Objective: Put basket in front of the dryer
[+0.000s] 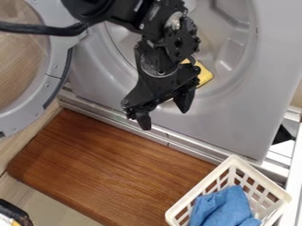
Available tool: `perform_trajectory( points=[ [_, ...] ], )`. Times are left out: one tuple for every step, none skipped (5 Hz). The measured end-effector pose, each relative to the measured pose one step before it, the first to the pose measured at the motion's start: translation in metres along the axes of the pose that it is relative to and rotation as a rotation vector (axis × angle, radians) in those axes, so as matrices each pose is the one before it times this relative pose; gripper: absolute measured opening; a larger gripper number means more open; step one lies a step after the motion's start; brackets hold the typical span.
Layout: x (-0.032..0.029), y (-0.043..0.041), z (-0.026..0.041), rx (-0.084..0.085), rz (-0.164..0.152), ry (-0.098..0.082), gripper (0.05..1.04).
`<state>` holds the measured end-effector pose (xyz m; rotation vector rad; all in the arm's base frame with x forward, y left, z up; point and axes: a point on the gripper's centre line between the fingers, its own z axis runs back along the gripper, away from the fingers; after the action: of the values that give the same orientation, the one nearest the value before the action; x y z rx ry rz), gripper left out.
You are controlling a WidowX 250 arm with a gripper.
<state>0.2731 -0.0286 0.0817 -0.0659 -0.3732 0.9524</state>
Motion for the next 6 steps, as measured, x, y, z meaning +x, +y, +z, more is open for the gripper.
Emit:
perform_trajectory(
  points=[
    [-0.00379, 0.00276, -0.00428, 0.0156, -0.0146, 0.0179, 0.999],
    [-0.00753, -0.00312, 0.00497, -0.0594, -0.1702, 0.0805, 0.999],
    [-0.00891, -0.00061, 0.00526, -0.0513, -0.0983, 0.0455, 0.999],
    [-0.00738, 0.00111, 0.00011, -0.0299, -0.1148, 0.0493, 0.999],
    [-0.00493, 0.00223, -0.00660, 0.0285, -0.0770, 0.0303, 0.999],
    [-0.00187, -0.00408, -0.00832, 0.0553, -0.1052, 0.0401, 0.999]
  ],
)
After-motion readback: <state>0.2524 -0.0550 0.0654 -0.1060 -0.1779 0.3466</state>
